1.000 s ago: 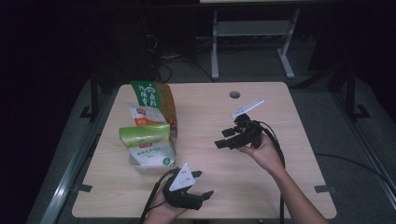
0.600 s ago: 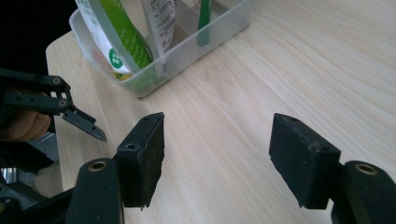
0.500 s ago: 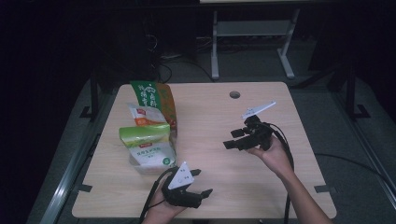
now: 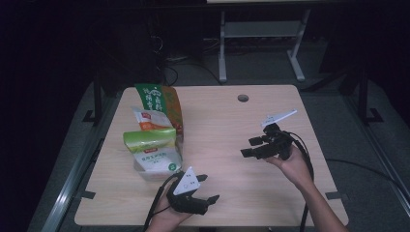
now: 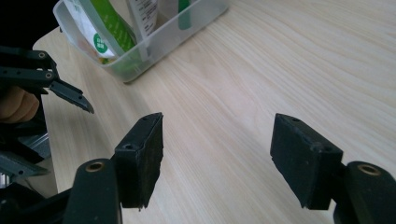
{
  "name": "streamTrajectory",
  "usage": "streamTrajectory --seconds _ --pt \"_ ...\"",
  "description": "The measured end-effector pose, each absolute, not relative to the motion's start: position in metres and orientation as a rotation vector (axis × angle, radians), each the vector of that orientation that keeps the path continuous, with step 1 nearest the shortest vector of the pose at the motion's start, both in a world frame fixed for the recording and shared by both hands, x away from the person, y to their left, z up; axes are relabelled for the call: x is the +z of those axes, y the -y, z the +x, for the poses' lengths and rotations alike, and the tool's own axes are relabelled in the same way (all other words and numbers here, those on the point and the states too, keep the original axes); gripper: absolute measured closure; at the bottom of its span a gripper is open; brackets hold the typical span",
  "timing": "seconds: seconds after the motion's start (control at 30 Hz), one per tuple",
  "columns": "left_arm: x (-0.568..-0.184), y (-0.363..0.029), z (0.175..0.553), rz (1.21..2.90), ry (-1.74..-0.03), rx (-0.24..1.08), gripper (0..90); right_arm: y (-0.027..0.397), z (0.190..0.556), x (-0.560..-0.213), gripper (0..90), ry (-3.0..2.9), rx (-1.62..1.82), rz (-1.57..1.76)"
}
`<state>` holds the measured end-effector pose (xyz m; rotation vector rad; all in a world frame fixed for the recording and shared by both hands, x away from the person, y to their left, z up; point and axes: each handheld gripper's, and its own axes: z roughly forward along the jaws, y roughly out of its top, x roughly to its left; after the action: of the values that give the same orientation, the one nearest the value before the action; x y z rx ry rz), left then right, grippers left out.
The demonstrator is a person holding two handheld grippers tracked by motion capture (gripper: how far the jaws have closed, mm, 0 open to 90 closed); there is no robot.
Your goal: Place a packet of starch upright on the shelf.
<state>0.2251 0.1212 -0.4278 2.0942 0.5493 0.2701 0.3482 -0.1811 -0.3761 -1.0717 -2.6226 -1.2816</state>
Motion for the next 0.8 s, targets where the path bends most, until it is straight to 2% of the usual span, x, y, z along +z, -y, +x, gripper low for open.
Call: streamTrajectory --seconds 0.8 --pt "-0.429 -0.122 0.226 2.093 -0.550 0.267 26.6 0.238 0.315 -0.413 32.8 2.550 -1.287 -1.217"
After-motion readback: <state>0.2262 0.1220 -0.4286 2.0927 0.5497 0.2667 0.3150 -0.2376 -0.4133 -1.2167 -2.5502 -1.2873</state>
